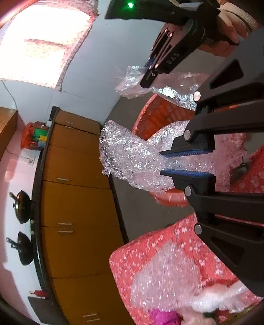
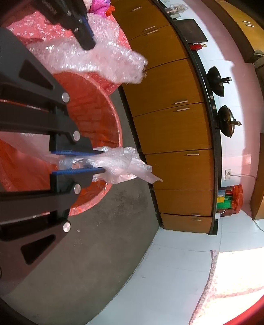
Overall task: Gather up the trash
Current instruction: 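Carry both held plastics over the orange basket and open both tools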
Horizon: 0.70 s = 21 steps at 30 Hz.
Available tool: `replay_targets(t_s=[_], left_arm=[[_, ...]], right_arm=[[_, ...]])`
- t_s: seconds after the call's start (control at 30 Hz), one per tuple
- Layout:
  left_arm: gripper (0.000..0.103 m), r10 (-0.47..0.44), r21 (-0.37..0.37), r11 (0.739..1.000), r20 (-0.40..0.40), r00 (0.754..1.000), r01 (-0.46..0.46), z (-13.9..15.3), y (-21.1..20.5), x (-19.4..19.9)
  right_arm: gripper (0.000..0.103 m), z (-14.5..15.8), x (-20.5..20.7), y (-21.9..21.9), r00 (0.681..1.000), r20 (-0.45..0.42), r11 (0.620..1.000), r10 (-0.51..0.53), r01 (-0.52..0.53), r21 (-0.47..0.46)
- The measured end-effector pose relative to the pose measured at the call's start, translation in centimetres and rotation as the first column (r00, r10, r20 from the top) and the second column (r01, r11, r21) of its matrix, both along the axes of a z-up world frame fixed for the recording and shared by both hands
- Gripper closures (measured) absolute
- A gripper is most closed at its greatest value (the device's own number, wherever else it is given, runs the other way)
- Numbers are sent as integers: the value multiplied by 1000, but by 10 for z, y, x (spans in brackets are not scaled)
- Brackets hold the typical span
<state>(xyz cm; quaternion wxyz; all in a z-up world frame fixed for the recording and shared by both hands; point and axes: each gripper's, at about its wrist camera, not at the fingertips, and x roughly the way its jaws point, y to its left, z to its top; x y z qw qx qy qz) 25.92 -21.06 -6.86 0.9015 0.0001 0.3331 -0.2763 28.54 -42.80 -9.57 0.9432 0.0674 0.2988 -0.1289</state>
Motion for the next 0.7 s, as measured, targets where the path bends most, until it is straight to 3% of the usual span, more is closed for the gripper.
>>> replay_targets(t_s=[0.33, 0.47, 0.53, 0.7], left_arm=[[89, -24, 43, 999, -23, 999, 25, -13, -25, 12], [75, -22, 38, 999, -34, 999, 23, -14, -26, 12], [64, -18, 37, 999, -33, 999, 19, -14, -26, 11], [64, 1, 32, 999, -48, 999, 1, -15, -22, 11]], right_arm=[[86, -10, 7, -8, 1000, -15, 1000, -2, 2, 12], [72, -8, 6, -6, 1000, -6, 1000, 3, -3, 18], [70, -8, 6, -7, 1000, -3, 1000, -1, 1, 25], [69, -7, 2, -7, 1000, 1, 1000, -5, 5, 25]])
